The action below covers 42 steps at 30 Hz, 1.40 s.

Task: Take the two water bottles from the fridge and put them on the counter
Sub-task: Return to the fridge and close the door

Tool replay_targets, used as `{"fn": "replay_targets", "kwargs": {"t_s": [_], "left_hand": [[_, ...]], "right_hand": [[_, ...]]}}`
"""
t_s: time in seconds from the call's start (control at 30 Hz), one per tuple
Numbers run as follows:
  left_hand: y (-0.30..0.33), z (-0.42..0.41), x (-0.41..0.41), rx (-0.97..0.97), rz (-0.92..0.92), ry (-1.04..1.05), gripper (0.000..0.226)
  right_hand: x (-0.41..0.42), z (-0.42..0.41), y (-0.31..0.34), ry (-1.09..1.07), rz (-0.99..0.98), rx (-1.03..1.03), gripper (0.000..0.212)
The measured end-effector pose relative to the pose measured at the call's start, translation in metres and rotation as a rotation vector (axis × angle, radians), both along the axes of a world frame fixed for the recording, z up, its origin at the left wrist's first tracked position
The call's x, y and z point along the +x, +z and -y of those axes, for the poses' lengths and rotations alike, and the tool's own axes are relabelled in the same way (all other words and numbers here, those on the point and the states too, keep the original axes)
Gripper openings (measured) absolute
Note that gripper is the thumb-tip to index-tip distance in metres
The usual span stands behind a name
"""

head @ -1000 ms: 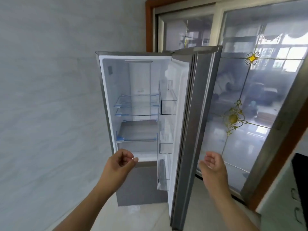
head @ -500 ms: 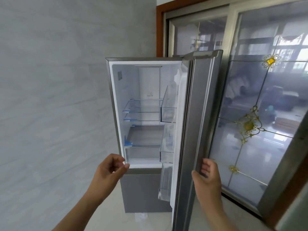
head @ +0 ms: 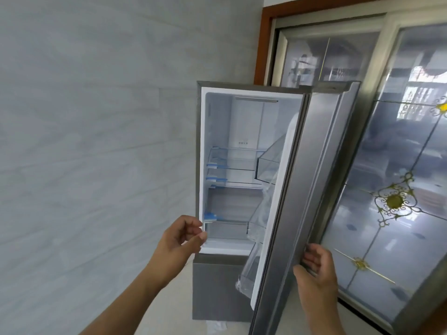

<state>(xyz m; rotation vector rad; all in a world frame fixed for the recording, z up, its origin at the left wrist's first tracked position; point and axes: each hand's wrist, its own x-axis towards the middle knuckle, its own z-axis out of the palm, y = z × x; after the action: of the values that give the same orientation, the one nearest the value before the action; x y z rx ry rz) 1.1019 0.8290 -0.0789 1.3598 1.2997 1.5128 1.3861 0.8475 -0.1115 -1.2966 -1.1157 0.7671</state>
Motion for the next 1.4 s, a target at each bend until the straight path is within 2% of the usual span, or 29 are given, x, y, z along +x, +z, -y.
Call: {"fn": "replay_targets", "kwargs": {"t_s": [0.23,0.37,0.53,0.87,1.17,1.4], "left_hand": [[-0.003,-0.029,-0.059,-0.029,0.031,0.007,0.023],[-0.006,-0.049,-0.075,-0.05,0.037,0.029,0.018],[-0.006,-0.076,-0.086,-0.057,0.044,0.109,0.022],[-0.011,-0.123,-0.097,-0.083,0.08,0.259,0.023],[-0.022,-0.18,-0.141,-0.088,0.089,0.256,0.019],[-0.037,-0.237,-0.2,-0.121,0.101,0.116,0.013]], "right_hand": [[-0.07,-0.03,0.0,0.1,0.0,0.005,0.053],[-0.095,-0.058,-0.003,0.143,0.016,0.007,0.058],[-0.117,-0.104,-0.005,0.224,-0.001,0.046,0.064],[-0.163,-0.19,-0.009,0.428,-0.091,0.041,0.053],[-0.215,-0.253,-0.014,0.373,-0.073,0.063,0.037],[-0.266,-0.288,-0.021,0.241,-0.092,0.073,0.043]]}}
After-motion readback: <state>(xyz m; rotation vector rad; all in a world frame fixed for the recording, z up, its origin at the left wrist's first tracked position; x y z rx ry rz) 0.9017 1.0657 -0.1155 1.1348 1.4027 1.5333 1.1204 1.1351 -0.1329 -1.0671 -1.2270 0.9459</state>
